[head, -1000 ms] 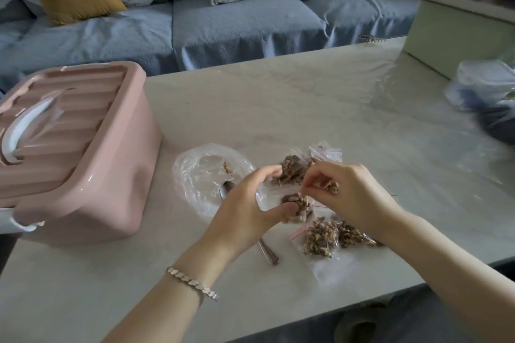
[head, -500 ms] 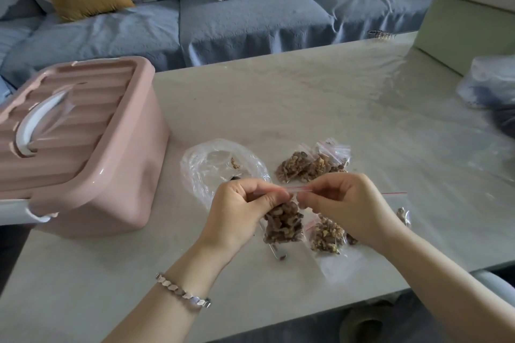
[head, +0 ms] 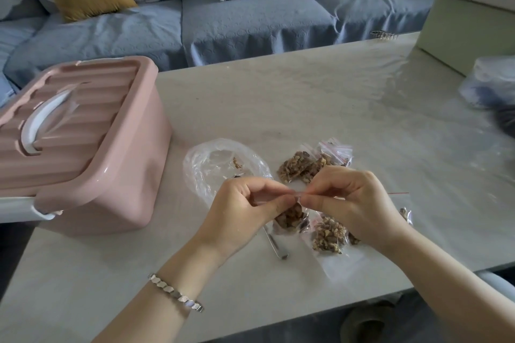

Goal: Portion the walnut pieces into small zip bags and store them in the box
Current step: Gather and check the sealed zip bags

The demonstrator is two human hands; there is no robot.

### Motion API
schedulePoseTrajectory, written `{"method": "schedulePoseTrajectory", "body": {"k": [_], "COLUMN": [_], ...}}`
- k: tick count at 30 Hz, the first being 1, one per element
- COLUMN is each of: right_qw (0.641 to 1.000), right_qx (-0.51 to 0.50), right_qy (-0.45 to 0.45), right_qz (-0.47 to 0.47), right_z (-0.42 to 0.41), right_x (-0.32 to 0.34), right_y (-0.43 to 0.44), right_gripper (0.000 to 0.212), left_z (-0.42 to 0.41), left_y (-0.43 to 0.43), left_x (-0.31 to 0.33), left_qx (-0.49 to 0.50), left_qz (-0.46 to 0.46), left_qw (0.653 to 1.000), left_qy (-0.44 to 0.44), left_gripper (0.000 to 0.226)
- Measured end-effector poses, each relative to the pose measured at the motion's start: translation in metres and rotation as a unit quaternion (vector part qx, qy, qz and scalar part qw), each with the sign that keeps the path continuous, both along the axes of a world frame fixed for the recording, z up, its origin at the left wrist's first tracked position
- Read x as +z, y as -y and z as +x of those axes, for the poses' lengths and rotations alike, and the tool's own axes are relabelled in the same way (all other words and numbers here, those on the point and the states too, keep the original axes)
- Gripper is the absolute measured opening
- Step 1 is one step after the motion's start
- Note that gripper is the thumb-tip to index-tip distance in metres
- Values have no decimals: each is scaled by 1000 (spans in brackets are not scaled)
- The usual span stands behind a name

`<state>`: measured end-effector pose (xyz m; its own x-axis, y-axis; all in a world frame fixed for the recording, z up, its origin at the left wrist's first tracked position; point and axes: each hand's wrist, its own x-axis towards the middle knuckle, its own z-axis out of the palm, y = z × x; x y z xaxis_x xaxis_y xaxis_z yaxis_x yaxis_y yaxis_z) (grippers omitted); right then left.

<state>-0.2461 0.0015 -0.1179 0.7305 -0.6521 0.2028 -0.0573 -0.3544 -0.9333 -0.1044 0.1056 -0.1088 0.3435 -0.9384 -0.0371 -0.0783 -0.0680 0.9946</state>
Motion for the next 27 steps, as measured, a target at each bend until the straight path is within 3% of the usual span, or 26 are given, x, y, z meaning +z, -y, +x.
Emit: {"method": "schedulePoseTrajectory", "body": {"k": [4, 9, 13, 27], "right_qw": [999, 995, 994, 997], "right_qx": [14, 22, 19, -4], "right_qy": [13, 20, 38, 39], "right_qz": [-36, -96, -99, -69], "right_z": [-3, -6, -11, -20], "right_x": [2, 4, 6, 5], "right_y": [1, 1, 0, 2], "right_gripper": [7, 8, 19, 14], "left_z": [0, -2, -2, 15], "left_y": [2, 2, 0, -13], "left_x": [5, 3, 3, -3], "left_qx": [-36, -35, -35, -8], "left_qz": [-37, -93, -92, -77], "left_qw": [992, 975, 978, 987], "left_qy": [114, 200, 186, 140], "left_gripper": [18, 8, 12, 4]}}
